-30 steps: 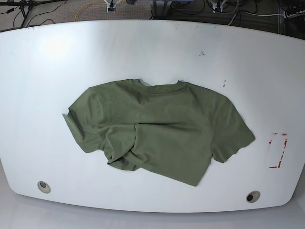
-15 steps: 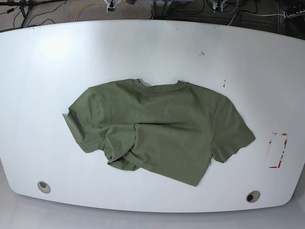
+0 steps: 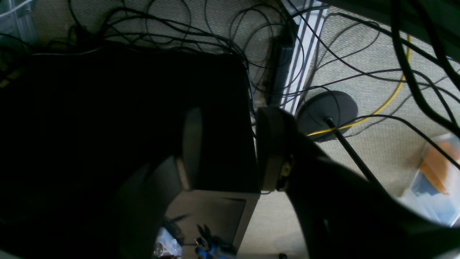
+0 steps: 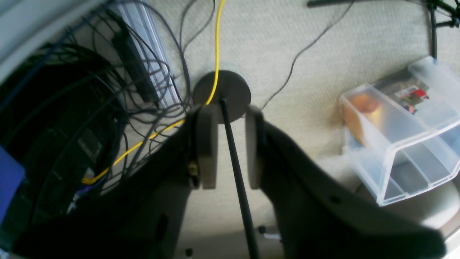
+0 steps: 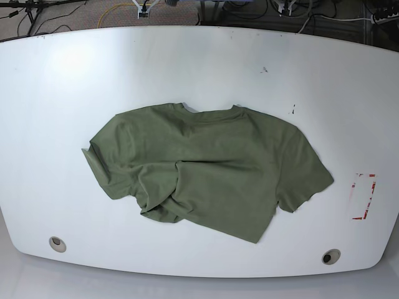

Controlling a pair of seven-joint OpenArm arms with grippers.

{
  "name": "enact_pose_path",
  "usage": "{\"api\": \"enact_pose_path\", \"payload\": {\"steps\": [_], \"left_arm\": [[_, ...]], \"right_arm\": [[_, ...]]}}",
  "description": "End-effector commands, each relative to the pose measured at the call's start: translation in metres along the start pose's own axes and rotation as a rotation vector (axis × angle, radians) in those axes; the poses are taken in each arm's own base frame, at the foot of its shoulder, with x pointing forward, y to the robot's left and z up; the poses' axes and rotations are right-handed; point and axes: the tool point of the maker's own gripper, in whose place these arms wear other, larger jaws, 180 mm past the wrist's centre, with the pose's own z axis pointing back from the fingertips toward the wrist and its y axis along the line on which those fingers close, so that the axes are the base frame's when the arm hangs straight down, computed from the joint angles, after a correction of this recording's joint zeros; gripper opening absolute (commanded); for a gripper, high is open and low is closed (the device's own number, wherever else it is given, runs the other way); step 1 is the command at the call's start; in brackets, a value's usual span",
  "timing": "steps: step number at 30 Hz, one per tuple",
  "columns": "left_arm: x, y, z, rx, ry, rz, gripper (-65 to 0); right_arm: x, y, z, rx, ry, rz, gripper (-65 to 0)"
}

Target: Fold the T-shirt properly

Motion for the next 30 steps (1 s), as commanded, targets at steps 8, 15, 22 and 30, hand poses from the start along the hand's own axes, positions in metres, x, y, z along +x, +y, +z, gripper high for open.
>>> {"api": "enact_pose_path", "payload": {"steps": [8,15,22,30], "left_arm": [[-0.010,0.005,0.002,0.004,0.010,-0.003,-41.9],[-0.012,0.005,0.003,0.004,0.008,0.001,-41.8],[-0.012,0.001,0.004,-0.004,-0.007,0.004,-41.9],[-0.005,-0.001,0.003,-0.006,-0.018,0.004,-42.4]], "right_arm": [[-0.006,-0.009,0.001,-0.014,-0.006,0.002,-51.3],[-0.009,-0.009,0.004,-0.009,-0.020,0.000,-51.5],[-0.009,-0.013,0.007,-0.013,-0.053,-0.003,-51.6],[-0.011,-0.017,0.008,-0.023,-0.059,-0.003,-51.0]]}}
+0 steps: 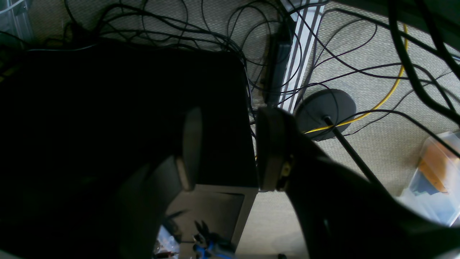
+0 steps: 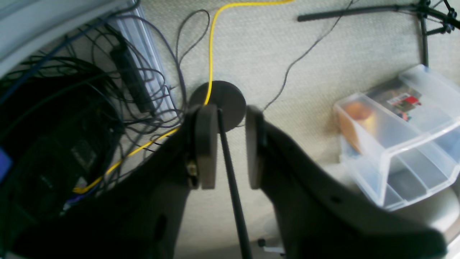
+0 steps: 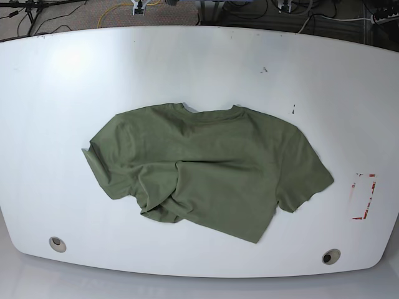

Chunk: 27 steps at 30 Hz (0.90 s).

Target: Fold the T-shirt properly

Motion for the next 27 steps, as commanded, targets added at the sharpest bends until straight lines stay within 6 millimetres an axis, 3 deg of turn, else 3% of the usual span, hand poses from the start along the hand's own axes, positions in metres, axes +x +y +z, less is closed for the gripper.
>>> {"api": "enact_pose_path", "payload": {"steps": [1,5,11,15,17,19,27], "left_arm": [[0.000,0.002,0.000,0.001,-0.006,0.000,-42.4],[0.001,0.001,0.001,0.001,-0.012,-0.002,-42.5],[0.009,0.002,0.001,-0.002,-0.031,-0.002,-42.6],[0.012,0.003,0.001,-0.003,-0.044,0.002,-43.0],[0.013,0.004,0.001,-0.002,-0.048,0.003,-43.1],[0.003,0.005,0.002,-0.003,-0.024,0.008,-43.4],[0.004,0.005,0.003,-0.004,-0.034,-0.002,-43.3]], "right_arm": [[-0.004,-0.004,0.000,-0.007,-0.002,0.003,-51.0],[-0.004,-0.003,-0.001,-0.005,0.003,0.003,-49.6],[0.008,0.004,-0.002,0.000,-0.005,0.001,-31.9],[0.011,0.004,-0.002,0.001,-0.012,0.001,-25.0],[0.011,0.004,-0.001,0.002,-0.014,0.003,-25.5],[0.011,0.002,-0.002,-0.001,-0.008,0.007,-30.5],[-0.005,-0.013,0.003,-0.024,-0.006,0.006,-47.5]]}}
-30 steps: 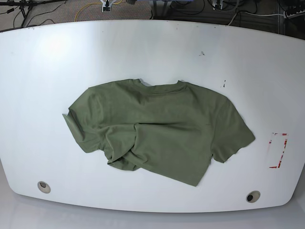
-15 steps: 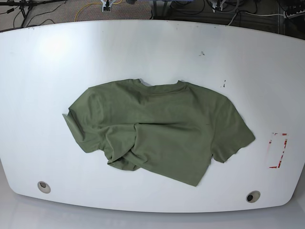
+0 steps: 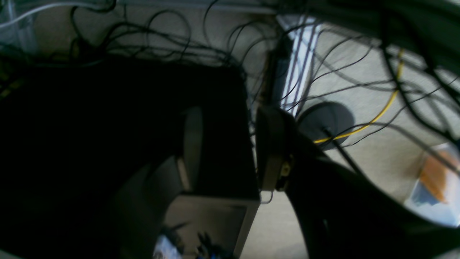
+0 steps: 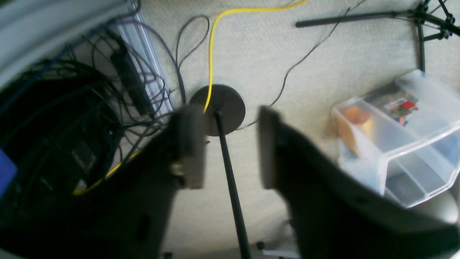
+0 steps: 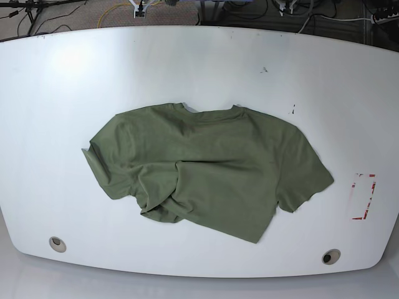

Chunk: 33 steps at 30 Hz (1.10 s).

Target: Fold the T-shirt properly

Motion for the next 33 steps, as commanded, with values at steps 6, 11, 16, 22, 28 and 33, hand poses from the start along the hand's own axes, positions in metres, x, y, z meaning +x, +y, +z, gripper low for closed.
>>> {"api": "enact_pose_path", "payload": {"steps": [6,11,16,22,28,33], "left_arm": [[-0.011,0.002,0.005,-0.007,-0.002,-0.006,-42.4],[-0.015,0.002,0.006,-0.006,0.002,-0.006,-42.4],[-0.017,0.004,0.005,-0.001,0.018,-0.009,-42.5],[-0.018,0.006,0.008,-0.002,0.006,-0.014,-42.5],[-0.019,0.026,0.027,0.008,-0.061,-0.050,-42.2],[-0.026,0.031,0.040,0.005,-0.089,-0.074,-42.4]], "right_arm": [[-0.014,-0.033,0.020,-0.044,-0.063,0.008,-54.1],[-0.022,-0.034,0.023,-0.044,-0.054,0.010,-52.6],[-0.023,-0.031,0.023,-0.042,-0.053,0.020,-51.4],[-0.020,-0.029,0.028,-0.040,-0.077,0.021,-50.7],[-0.017,-0.033,0.047,-0.033,-0.138,0.020,-46.2],[-0.022,-0.035,0.053,-0.031,-0.144,0.029,-45.0]]}}
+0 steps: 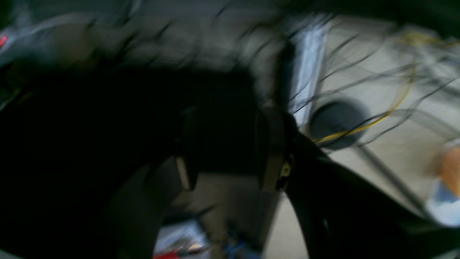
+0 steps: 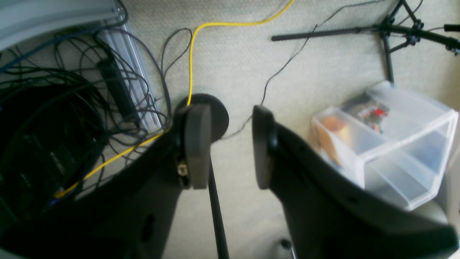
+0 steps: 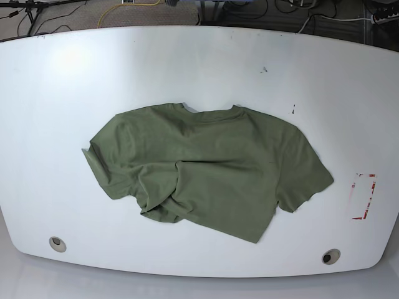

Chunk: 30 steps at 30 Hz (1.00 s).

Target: Fold the T-shirt properly

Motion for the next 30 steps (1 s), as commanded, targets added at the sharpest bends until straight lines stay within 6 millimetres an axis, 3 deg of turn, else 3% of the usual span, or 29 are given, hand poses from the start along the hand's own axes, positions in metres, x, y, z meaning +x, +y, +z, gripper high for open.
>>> {"api": "enact_pose_path", "payload": {"steps": [1,11,13,15,23,30], "left_arm": [[-0.005,0.000,0.008,-0.011,-0.016,-0.012,-42.5],[0.005,-0.017,0.023,-0.053,-0.075,-0.019,-43.5],[0.018,-0.035,0.029,-0.085,-0.117,-0.015,-43.7],[0.019,-0.039,0.031,-0.091,-0.122,-0.015,-43.9],[0.008,-0.049,0.043,-0.109,-0.129,-0.011,-43.8],[-0.001,-0.050,0.053,-0.109,-0.131,-0.004,-43.3]], "right_arm": [[-0.004,-0.004,0.005,-0.006,-0.010,0.010,-44.9],[-0.029,-0.005,0.012,-0.003,0.034,0.015,-49.4],[-0.043,-0.006,0.015,-0.005,0.069,0.019,-55.6],[-0.045,-0.006,0.016,-0.005,0.072,0.020,-56.4],[-0.057,-0.006,0.026,-0.001,0.079,0.022,-54.1],[-0.047,-0.011,0.032,-0.009,0.047,0.025,-53.5]]}}
